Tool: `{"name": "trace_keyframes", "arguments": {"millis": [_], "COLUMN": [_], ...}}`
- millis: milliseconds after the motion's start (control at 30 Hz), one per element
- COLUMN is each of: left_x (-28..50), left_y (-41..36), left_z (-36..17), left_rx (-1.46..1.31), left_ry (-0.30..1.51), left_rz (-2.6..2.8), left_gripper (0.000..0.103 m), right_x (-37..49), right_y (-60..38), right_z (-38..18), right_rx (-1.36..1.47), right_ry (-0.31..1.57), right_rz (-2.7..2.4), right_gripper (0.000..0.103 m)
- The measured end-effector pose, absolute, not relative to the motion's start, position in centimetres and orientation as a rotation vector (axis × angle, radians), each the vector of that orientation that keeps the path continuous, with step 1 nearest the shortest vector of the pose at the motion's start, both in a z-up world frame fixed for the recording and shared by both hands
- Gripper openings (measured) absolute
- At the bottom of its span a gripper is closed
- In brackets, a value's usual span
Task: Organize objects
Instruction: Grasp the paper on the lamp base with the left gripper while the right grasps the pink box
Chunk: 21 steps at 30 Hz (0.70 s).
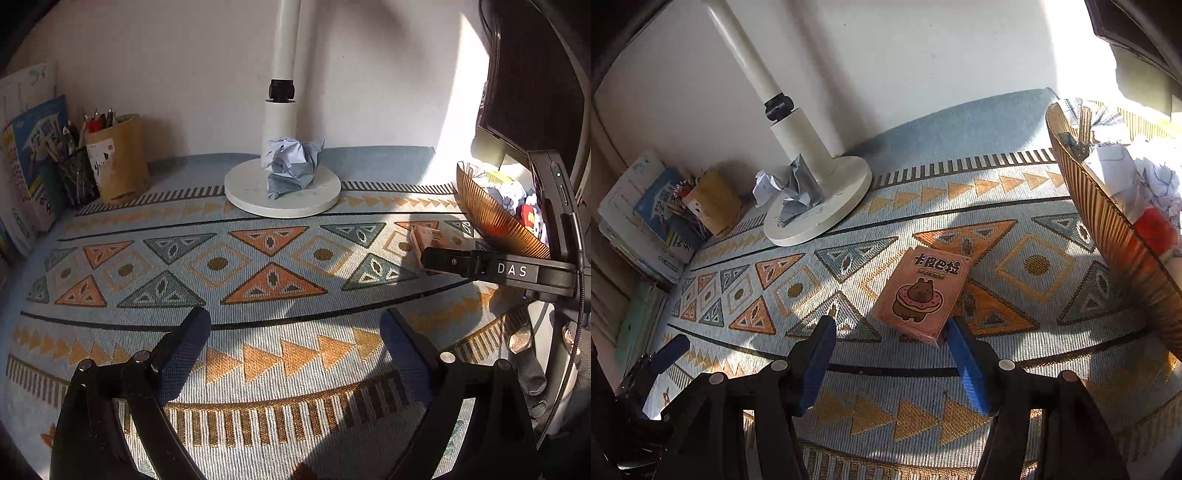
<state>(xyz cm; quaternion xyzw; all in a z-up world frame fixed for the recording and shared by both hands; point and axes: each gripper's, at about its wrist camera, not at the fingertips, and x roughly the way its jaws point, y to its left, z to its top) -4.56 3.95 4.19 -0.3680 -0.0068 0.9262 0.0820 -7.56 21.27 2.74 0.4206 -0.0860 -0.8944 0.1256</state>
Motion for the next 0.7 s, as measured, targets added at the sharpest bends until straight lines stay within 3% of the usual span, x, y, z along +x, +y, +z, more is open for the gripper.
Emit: {"name": "trace_keyframes", "arguments": {"millis": [100, 200, 333, 500, 533, 600, 700], "left_x": [-7.6, -12.3, -18.3, -22.9, -23.3, -23.8, -23.7], "left_y": [3.3, 3.3, 4.7, 6.2, 6.5, 6.6, 6.3], "left_z": [6.4, 7.5, 6.0, 4.3, 4.1, 3.9, 3.5], "left_rx": [-1.062, -1.025, -1.023, -1.046, -1.049, -1.038, -1.024], "left_ry": [-0.083, -0.13, -0.06, -0.001, 0.025, 0.021, -0.012], "left_rz": [2.764, 2.757, 2.769, 2.781, 2.787, 2.774, 2.753], "left_gripper": [0.093, 0.093, 0.094, 0.092, 0.09, 0.063, 0.058], "right_x": [-8.0, -9.0, -9.8, -10.5, -10.7, -10.9, -11.2], "right_y": [20.2, 20.5, 21.1, 20.1, 19.7, 19.4, 19.1], "right_z": [3.3, 2.6, 1.1, 1.1, 1.0, 1.0, 1.1], "right_rx": [1.231, 1.291, 1.379, 1.346, 1.339, 1.323, 1.316], "right_ry": [-0.094, -0.175, -0.305, -0.285, -0.266, -0.25, -0.231], "right_rz": [-2.72, -2.694, -2.653, -2.653, -2.651, -2.651, -2.667], "right_gripper": [0.062, 0.065, 0.069, 0.072, 0.072, 0.069, 0.065]}}
